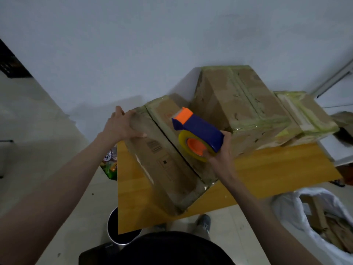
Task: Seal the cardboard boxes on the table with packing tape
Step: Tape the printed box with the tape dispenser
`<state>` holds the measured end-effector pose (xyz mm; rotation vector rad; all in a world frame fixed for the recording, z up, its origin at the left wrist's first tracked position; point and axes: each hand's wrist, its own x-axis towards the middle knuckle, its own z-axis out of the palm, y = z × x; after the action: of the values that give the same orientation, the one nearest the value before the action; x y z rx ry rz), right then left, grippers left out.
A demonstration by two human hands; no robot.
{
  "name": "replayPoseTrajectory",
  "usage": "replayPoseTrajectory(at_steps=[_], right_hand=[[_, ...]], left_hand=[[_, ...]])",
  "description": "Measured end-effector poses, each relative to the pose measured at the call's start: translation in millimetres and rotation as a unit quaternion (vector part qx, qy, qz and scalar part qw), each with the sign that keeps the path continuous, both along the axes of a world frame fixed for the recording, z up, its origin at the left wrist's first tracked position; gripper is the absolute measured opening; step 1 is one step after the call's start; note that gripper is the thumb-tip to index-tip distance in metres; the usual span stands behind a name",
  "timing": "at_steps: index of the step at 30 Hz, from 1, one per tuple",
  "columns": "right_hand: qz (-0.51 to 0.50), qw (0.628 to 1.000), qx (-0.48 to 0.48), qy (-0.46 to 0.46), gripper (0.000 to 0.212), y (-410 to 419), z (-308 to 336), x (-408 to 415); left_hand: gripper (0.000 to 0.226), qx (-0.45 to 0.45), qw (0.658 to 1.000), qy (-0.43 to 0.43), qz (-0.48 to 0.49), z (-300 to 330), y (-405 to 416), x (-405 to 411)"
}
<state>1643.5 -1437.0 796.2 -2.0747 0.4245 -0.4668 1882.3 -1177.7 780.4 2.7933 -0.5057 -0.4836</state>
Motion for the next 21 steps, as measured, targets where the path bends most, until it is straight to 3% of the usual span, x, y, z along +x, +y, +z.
replayPoseTrajectory(at_steps=[3,8,11,17,21], right_hand=[[-0.009,1.000,0.021,-0.007,0.053,-2.7,6.0,-2.8],[0.000,0.998,0.054,-0.012,0.054,-4.4,20.6,0.4],[0.005,0.999,0.053,-0.011,0.056,-4.7,24.9,2.0],[0.012,0.999,0.028,-0.021,0.056,-2.5,25.3,-5.7],[0.021,0.999,0.018,-0.016,0.055,-4.3,24.0,-14.4]], left_hand=[[0.106,0.069,0.996,-0.060,-0.010,-3.1,4.8,-28.1],[0.085,0.116,0.991,-0.072,-0.017,2.8,6.1,-66.0],[0.070,0.097,0.993,-0.062,-0.026,7.9,4.0,-80.4],[0.060,0.085,0.995,-0.053,-0.030,3.1,-3.4,-104.1],[0.048,-0.019,0.998,-0.055,-0.013,-7.9,-9.6,-108.2]])
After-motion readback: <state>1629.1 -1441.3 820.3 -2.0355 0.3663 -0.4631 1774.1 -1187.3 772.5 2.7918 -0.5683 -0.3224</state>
